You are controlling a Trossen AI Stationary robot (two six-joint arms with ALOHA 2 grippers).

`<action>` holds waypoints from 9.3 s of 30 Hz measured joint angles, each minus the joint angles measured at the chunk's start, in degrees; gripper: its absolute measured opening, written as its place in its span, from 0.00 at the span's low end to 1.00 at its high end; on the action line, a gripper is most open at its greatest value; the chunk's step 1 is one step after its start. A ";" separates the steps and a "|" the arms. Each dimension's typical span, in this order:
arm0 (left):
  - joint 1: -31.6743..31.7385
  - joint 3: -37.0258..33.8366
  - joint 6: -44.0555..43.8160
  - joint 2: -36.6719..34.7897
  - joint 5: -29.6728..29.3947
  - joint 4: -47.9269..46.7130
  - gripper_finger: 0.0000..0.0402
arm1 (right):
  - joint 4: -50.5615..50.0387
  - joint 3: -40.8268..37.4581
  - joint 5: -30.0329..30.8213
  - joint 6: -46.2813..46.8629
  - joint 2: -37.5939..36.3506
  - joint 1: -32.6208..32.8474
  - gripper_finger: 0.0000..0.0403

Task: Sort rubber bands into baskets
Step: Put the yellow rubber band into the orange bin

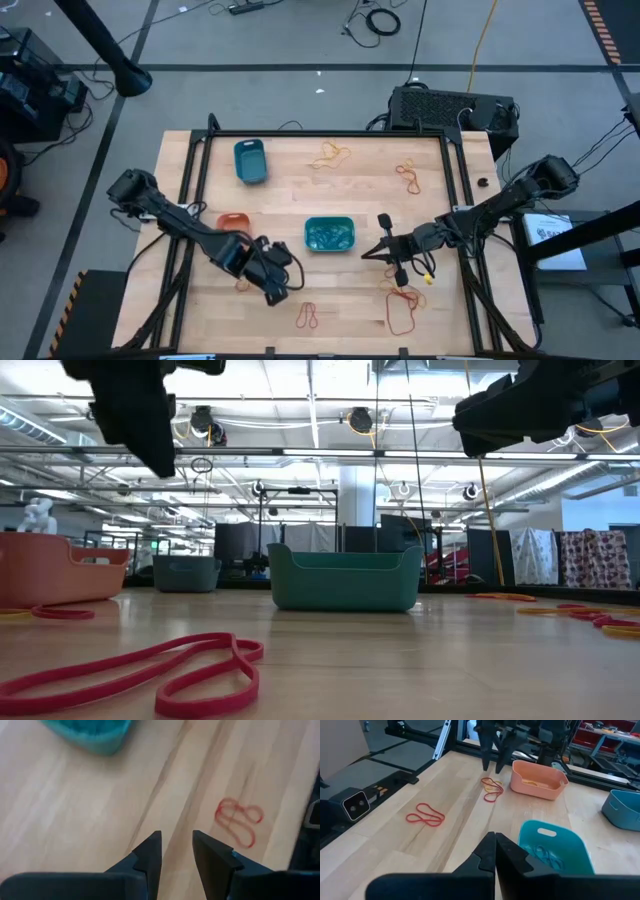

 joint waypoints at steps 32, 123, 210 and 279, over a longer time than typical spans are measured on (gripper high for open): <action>54.96 6.14 39.07 20.68 19.91 33.77 0.29 | -11.74 -7.32 5.94 10.10 -0.33 -3.82 0.00; 59.01 -17.25 60.29 -7.04 31.08 39.83 0.28 | -69.85 79.28 -20.77 -31.75 64.59 -59.00 0.03; 57.04 -21.70 52.93 5.51 16.79 57.26 0.00 | -92.52 75.73 -49.51 -30.82 49.29 -66.47 0.30; 46.69 -8.66 66.81 8.54 18.78 34.91 0.02 | -67.03 57.74 -50.29 -28.83 47.94 -57.60 0.00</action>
